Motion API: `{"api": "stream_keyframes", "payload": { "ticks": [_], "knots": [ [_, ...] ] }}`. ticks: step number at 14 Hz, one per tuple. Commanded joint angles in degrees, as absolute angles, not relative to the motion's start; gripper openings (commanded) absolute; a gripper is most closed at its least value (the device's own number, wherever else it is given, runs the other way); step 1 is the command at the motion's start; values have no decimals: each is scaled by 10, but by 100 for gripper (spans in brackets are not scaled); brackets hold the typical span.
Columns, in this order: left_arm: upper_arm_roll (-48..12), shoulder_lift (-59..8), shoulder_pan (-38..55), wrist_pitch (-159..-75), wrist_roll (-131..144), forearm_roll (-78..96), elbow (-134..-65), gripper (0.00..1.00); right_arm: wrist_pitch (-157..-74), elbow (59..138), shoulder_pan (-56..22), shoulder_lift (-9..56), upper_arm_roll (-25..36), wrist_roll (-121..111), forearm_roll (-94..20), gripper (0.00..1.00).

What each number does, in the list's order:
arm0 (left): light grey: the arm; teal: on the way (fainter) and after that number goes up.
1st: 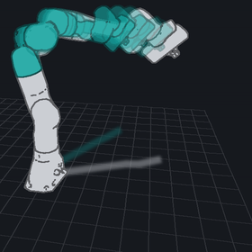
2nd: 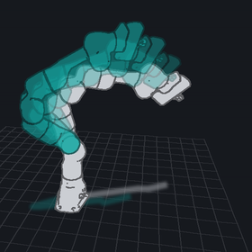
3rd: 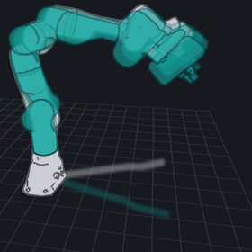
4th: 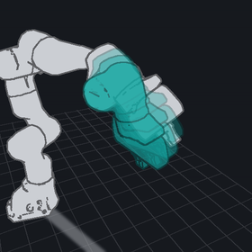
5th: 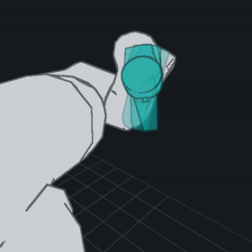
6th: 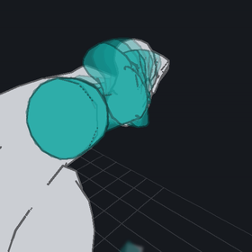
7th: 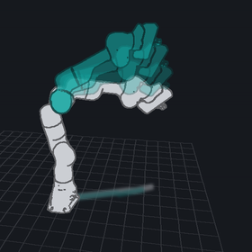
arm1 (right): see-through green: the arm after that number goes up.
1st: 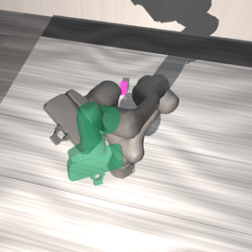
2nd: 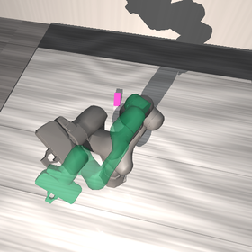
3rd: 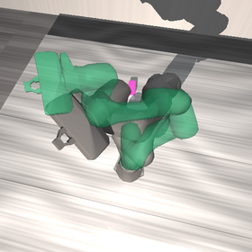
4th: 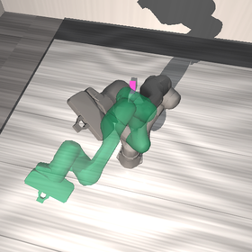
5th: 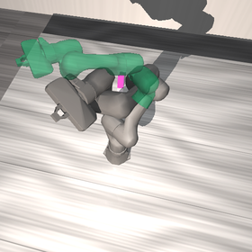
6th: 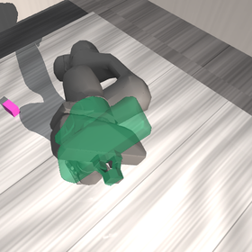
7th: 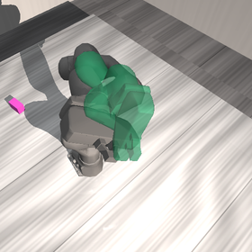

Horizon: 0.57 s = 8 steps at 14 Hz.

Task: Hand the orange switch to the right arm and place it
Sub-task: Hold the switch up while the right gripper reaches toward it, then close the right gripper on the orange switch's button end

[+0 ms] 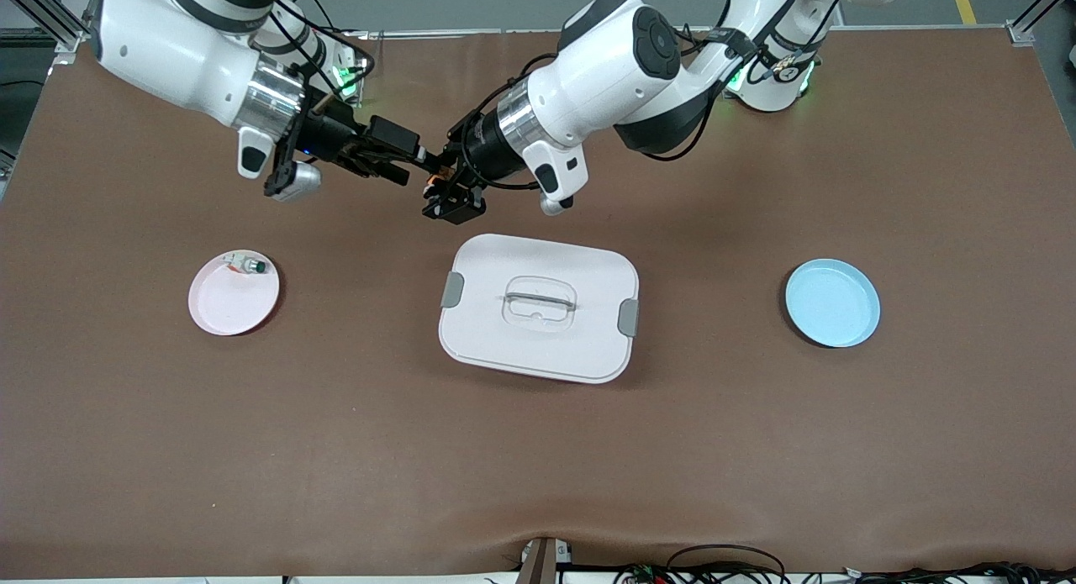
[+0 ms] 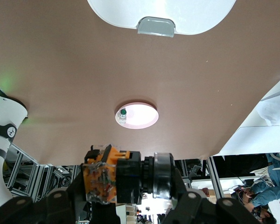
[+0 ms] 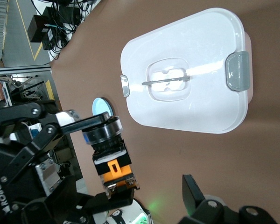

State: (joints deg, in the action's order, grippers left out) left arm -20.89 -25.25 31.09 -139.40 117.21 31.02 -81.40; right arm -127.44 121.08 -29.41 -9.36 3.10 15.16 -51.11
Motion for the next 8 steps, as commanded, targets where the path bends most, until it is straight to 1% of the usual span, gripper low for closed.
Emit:
{"api": "stream_keyframes", "payload": {
  "ticks": [1,2,8],
  "knots": [
    [-205,-253,316,-1392,1187,298,-807,35,-1276,1190,-303,-78,34,161,-486,100],
    [-205,-253,315,-1391,1187,298,-807,35,-1274,1183,-303,-77,34,162,-471,100],
    [-205,-248,315,-1390,1187,297,-812,35,-1275,1165,-306,-69,34,174,-465,100]
  ]
}}
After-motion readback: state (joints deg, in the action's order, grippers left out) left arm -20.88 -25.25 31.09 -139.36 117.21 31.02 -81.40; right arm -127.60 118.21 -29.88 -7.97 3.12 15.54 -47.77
